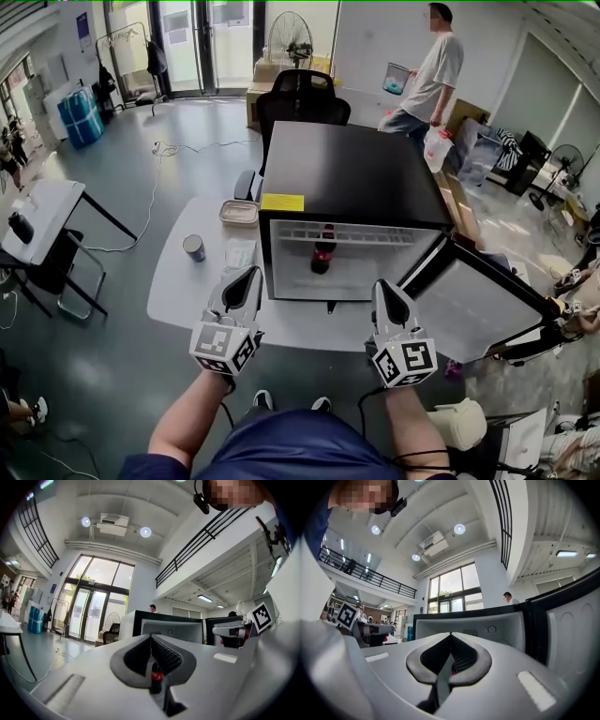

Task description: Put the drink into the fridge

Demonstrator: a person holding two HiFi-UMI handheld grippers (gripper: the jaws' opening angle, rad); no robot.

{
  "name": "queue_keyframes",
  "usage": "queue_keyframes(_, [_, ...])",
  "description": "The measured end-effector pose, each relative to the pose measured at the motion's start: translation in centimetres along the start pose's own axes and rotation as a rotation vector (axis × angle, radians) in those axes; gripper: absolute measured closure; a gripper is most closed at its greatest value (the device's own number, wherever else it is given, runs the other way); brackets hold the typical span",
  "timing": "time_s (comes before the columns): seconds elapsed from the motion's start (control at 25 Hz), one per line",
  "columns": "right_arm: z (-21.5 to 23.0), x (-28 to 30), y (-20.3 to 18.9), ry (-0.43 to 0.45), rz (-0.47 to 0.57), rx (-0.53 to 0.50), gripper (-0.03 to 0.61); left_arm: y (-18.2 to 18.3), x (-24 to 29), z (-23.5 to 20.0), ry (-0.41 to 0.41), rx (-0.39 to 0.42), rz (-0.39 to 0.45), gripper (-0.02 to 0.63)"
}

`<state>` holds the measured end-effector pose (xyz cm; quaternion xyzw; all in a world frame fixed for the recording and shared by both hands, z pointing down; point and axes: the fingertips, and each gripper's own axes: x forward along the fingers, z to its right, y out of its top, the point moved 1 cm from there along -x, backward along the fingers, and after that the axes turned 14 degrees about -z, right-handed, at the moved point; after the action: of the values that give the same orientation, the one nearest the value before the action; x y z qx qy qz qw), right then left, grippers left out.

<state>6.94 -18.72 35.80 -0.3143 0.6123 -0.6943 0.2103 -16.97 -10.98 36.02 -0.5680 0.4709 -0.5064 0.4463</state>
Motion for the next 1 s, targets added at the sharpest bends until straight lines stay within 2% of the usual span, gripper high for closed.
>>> queue_keyframes(1.0, [0.1,0.7,-0.8,0.031,-0.009,0.011,0.572,-0.9,1.7,0.8,-0.026,-0.010,-0.024,0.609])
